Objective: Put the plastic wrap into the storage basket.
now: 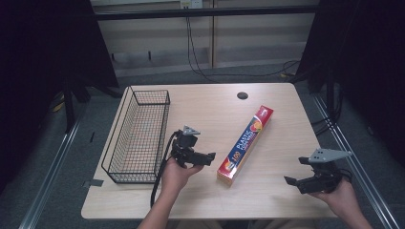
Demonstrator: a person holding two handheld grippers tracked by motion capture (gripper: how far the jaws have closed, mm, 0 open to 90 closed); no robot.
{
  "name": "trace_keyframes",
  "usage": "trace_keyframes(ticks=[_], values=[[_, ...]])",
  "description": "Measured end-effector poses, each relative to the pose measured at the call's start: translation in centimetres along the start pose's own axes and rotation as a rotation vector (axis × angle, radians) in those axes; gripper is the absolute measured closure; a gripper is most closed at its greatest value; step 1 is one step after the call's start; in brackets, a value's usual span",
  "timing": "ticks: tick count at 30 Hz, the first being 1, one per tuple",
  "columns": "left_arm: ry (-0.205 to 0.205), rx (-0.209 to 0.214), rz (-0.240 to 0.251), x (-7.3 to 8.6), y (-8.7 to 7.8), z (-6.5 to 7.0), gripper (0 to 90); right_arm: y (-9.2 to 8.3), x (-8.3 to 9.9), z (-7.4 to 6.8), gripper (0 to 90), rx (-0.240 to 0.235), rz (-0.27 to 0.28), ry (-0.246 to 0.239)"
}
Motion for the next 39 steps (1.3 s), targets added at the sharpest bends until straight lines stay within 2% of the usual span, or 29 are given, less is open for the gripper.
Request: trace_keyframes(ticks=[7,9,13,15,18,24,28,29,35,39], values=[[0.006,0.012,-0.007,-1.5,0.5,0.6,5.5,-0.2,0.1,0.1,9.1,0.007,0.003,0.008],[0.005,0.016,-0.026,-2.0,0.8,0.8,5.7,-0.2,0.3,0.1,9.2,0.008,-0.003,0.011],[0.005,0.029,-0.014,-3.3,1.3,1.5,5.8,-0.2,0.2,0.1,9.4,0.0,0.016,0.014],[0.006,0.035,-0.027,-4.4,1.7,2.0,5.9,-0.2,0.3,0.0,9.4,-0.001,0.012,0.014],[0.01,0.047,-0.022,-5.1,2.0,2.4,6.5,-0.2,0.5,-0.1,9.5,0.001,0.005,0.002],[0.004,0.078,-0.037,-7.1,3.8,3.9,8.0,-0.1,0.2,-0.2,10.0,-0.009,0.015,-0.007],[0.001,0.09,-0.044,-7.6,4.6,4.3,11.2,-0.1,0.2,-0.3,10.0,-0.007,0.014,-0.014],[-0.012,0.099,-0.043,-7.9,5.2,4.6,12.0,-0.1,0.2,-0.2,10.0,-0.006,0.013,-0.012],[-0.003,0.096,-0.072,-8.3,6.5,4.9,14.0,-0.1,0.2,-0.2,10.0,-0.004,0.019,-0.014],[-0.019,0.09,-0.076,-8.6,7.5,5.0,14.8,-0.1,0.2,-0.1,10.1,-0.008,0.016,-0.017]])
Point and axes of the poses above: each handheld gripper's, and its own axes: y roughly forward along the jaws, x roughly out of its underside, z roughly to its right, the point moved 6 cm from there along y, roughly forward along the jaws, and after that the axes turned 6 degrees about -z, right-handed, at the moved point
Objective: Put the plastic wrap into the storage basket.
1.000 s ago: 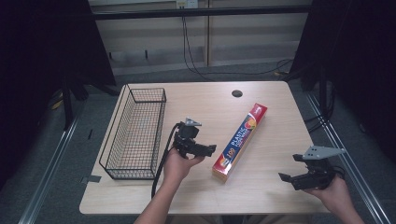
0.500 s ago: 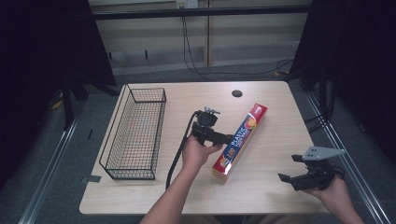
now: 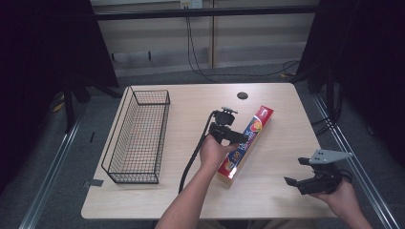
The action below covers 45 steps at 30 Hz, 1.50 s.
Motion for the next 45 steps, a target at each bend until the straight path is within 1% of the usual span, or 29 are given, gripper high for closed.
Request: trace_keyframes(ticks=[2,3,4,5,7,10,11,14,16,17,19,20,22,24,25,26,30,32,33,34,35,36,38,39,40,42,43,44,45], values=[[-0.011,0.001,-0.003,-0.1,0.5,0.1,14.6,0.0,0.0,0.1,10.3,0.003,0.0,0.002],[-0.005,0.004,-0.01,-0.2,0.6,0.1,15.2,-0.1,0.0,0.2,10.3,0.002,0.007,0.003],[-0.009,0.003,-0.016,-0.3,1.0,0.2,15.3,-0.1,0.0,0.2,10.3,0.007,0.006,0.004],[-0.009,0.003,-0.016,-0.3,1.0,0.2,15.4,-0.1,0.0,0.2,10.3,0.007,0.006,0.004],[0.007,0.011,-0.032,-0.5,1.4,0.6,15.6,-0.1,0.0,0.3,10.3,0.008,0.008,0.001],[0.011,0.025,-0.039,-0.7,1.5,1.0,16.5,-0.1,-0.1,0.3,10.3,0.007,0.008,0.002],[0.001,0.023,-0.032,-0.8,1.7,1.2,16.5,-0.1,-0.1,0.3,10.3,0.007,0.008,0.002],[0.01,0.004,-0.037,-0.8,2.1,1.3,16.0,-0.2,-0.1,0.2,10.3,0.007,0.009,0.001],[0.011,0.007,-0.038,-0.8,2.2,1.2,16.2,-0.1,0.0,0.2,10.5,0.003,0.01,0.0],[0.004,0.0,-0.046,-0.8,2.3,1.2,16.2,-0.1,0.0,0.2,10.5,0.003,0.01,0.0],[0.005,0.005,-0.038,-1.0,2.3,1.3,17.1,-0.1,0.0,0.1,10.5,0.002,0.01,-0.001],[0.01,0.001,-0.047,-1.0,2.4,1.3,18.6,-0.1,0.0,0.1,10.5,0.004,0.009,-0.001],[0.006,-0.01,-0.061,-1.0,2.6,1.4,18.6,-0.2,0.0,0.1,10.5,0.009,0.006,-0.004],[-0.003,-0.001,-0.056,-1.1,2.9,1.6,18.6,-0.2,0.0,0.1,10.5,0.009,0.006,-0.005],[0.003,0.004,-0.066,-1.1,3.1,1.6,18.5,-0.2,0.0,0.1,10.5,0.009,0.005,-0.005],[-0.003,0.003,-0.069,-1.1,3.4,1.8,18.5,-0.2,0.0,0.1,10.5,0.005,0.006,-0.007],[0.001,-0.011,-0.088,-1.0,4.0,1.8,19.1,-0.3,-0.1,0.0,10.5,0.001,0.007,-0.012],[-0.014,-0.017,-0.084,-1.0,4.3,1.8,19.2,-0.3,-0.1,0.0,10.5,0.002,0.009,-0.021],[-0.007,-0.012,-0.097,-1.0,4.3,1.8,19.3,-0.3,-0.1,0.0,10.5,0.004,0.009,-0.02],[-0.013,-0.013,-0.092,-1.1,4.4,1.8,19.4,-0.2,-0.1,-0.1,10.5,0.005,0.009,-0.021],[0.002,-0.021,-0.104,-1.0,4.4,1.7,19.4,-0.2,-0.1,0.0,10.5,0.006,0.008,-0.022],[0.002,-0.016,-0.105,-1.1,4.5,1.8,19.4,-0.3,-0.1,0.0,10.5,0.008,0.007,-0.023],[-0.003,-0.021,-0.107,-1.1,4.6,1.7,19.7,-0.3,-0.1,0.1,10.5,0.011,0.009,-0.017],[-0.017,-0.021,-0.1,-1.1,4.8,1.7,19.8,-0.4,0.0,0.1,10.5,0.011,0.01,-0.015],[-0.016,-0.018,-0.108,-1.1,4.9,1.7,20.1,-0.4,0.0,0.2,10.5,0.009,0.013,-0.017],[-0.024,-0.024,-0.101,-1.1,5.0,1.7,20.2,-0.4,0.0,0.2,10.6,0.009,0.014,-0.016],[-0.007,-0.024,-0.114,-1.1,5.0,1.6,21.7,-0.4,0.0,0.2,10.5,0.009,0.014,-0.017],[-0.015,-0.017,-0.114,-1.1,5.2,1.8,21.8,-0.4,0.0,0.2,10.6,0.013,0.012,-0.016],[-0.008,-0.016,-0.128,-1.0,5.2,1.8,22.1,-0.4,-0.1,0.2,10.6,0.013,0.012,-0.016]])
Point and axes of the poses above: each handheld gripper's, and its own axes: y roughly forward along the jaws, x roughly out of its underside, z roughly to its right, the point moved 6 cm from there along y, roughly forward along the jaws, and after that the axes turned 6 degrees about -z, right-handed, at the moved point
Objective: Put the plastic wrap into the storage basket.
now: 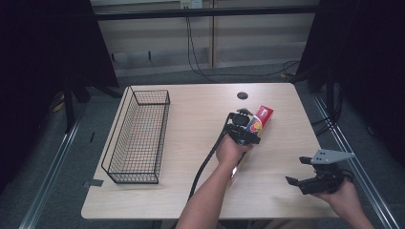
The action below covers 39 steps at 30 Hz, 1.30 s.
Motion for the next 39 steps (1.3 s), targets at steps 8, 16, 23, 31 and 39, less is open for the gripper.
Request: trace_keyframes(ticks=[8,16,23,31,39], values=[[-0.025,-0.002,0.003,-0.2,0.3,0.1,23.0,0.0,0.0,0.0,10.5,0.001,0.004,0.002],[-0.011,-0.022,-0.026,-0.1,0.3,-0.3,23.0,-0.1,0.0,0.0,10.5,0.003,0.008,0.011],[-0.01,-0.023,-0.037,-0.2,0.7,-0.1,26.5,-0.1,0.0,0.0,10.5,-0.002,0.013,0.012],[-0.032,-0.028,-0.065,-0.2,1.1,-0.4,34.1,-0.1,0.0,0.0,10.5,-0.004,0.014,0.011],[-0.027,-0.039,-0.089,-0.2,1.1,-0.4,39.2,-0.1,0.1,0.0,11.8,-0.007,0.009,0.006]])
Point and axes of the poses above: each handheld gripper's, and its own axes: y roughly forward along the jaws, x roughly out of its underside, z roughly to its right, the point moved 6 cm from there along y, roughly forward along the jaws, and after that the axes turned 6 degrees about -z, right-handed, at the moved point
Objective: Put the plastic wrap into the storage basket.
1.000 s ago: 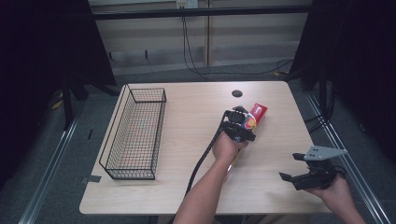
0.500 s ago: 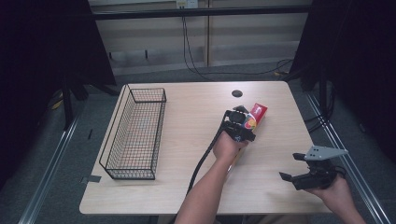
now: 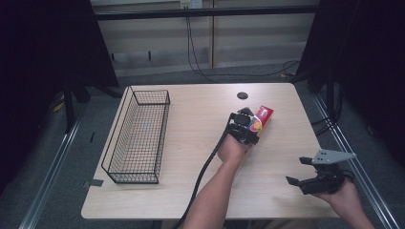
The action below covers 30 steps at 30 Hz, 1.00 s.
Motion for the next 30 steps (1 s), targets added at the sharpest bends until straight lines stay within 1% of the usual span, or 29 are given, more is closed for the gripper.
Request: trace_keyframes(ticks=[1,2,3,5,6,7,8,11,12,13,14,16,17,19,20,21,24,26,30], values=[[0.015,-0.021,-0.002,-0.1,-0.1,0.1,40.4,0.0,0.0,0.0,11.8,-0.001,0.0,-0.003],[0.023,-0.032,-0.002,-0.2,-0.2,0.2,42.8,0.0,0.0,-0.1,11.7,-0.003,0.003,0.0],[0.014,-0.038,-0.004,-0.3,-0.2,0.4,43.3,0.0,0.0,-0.1,11.7,-0.002,0.001,0.0],[0.015,-0.044,-0.006,-0.2,-0.2,0.3,43.7,0.0,0.0,-0.1,11.8,-0.001,0.002,-0.001],[0.024,-0.047,-0.017,-0.2,-0.3,0.3,43.8,0.0,0.0,-0.1,11.8,-0.001,0.002,-0.003],[0.041,-0.05,-0.024,-0.1,-0.4,0.3,43.9,0.0,0.0,-0.1,11.8,0.002,-0.001,-0.005],[0.036,-0.052,-0.025,0.0,-0.4,0.3,44.1,-0.1,0.0,-0.1,11.7,0.002,-0.002,-0.004],[0.053,-0.066,-0.033,0.2,-0.9,0.0,44.4,0.0,0.1,0.0,11.7,-0.002,-0.001,-0.002],[0.05,-0.07,-0.039,0.3,-1.1,-0.2,44.5,0.0,0.1,0.0,11.7,-0.003,-0.002,-0.002],[0.047,-0.073,-0.033,0.3,-1.2,-0.3,44.7,0.0,0.1,0.0,11.7,-0.003,-0.003,-0.004],[0.071,-0.091,-0.048,0.3,-1.6,-0.6,44.9,0.0,0.1,0.0,11.7,-0.003,-0.004,-0.006],[0.067,-0.105,-0.05,0.4,-2.0,-0.7,44.9,0.0,0.0,-0.1,11.7,0.002,-0.005,-0.009],[0.079,-0.105,-0.049,0.4,-2.4,-1.0,44.9,0.0,0.0,-0.1,11.7,0.002,-0.005,-0.009],[0.054,-0.096,-0.037,0.5,-2.9,-1.1,45.0,0.0,0.0,-0.1,11.7,-0.003,-0.006,-0.007],[0.053,-0.098,-0.027,0.4,-3.2,-1.2,45.0,0.1,0.0,-0.1,11.6,-0.003,-0.006,-0.007],[0.057,-0.104,-0.027,0.5,-3.5,-1.3,45.0,0.1,0.0,-0.2,11.6,-0.007,-0.004,-0.008],[0.062,-0.117,-0.037,0.7,-4.2,-1.9,45.0,0.2,0.0,-0.2,11.4,-0.007,-0.006,-0.013],[0.053,-0.115,-0.037,0.9,-4.8,-2.2,45.0,0.2,-0.1,-0.2,11.3,-0.01,-0.004,-0.013],[0.036,-0.122,-0.018,1.1,-5.8,-2.8,44.9,0.2,-0.1,-0.3,10.6,-0.014,-0.01,-0.014]])
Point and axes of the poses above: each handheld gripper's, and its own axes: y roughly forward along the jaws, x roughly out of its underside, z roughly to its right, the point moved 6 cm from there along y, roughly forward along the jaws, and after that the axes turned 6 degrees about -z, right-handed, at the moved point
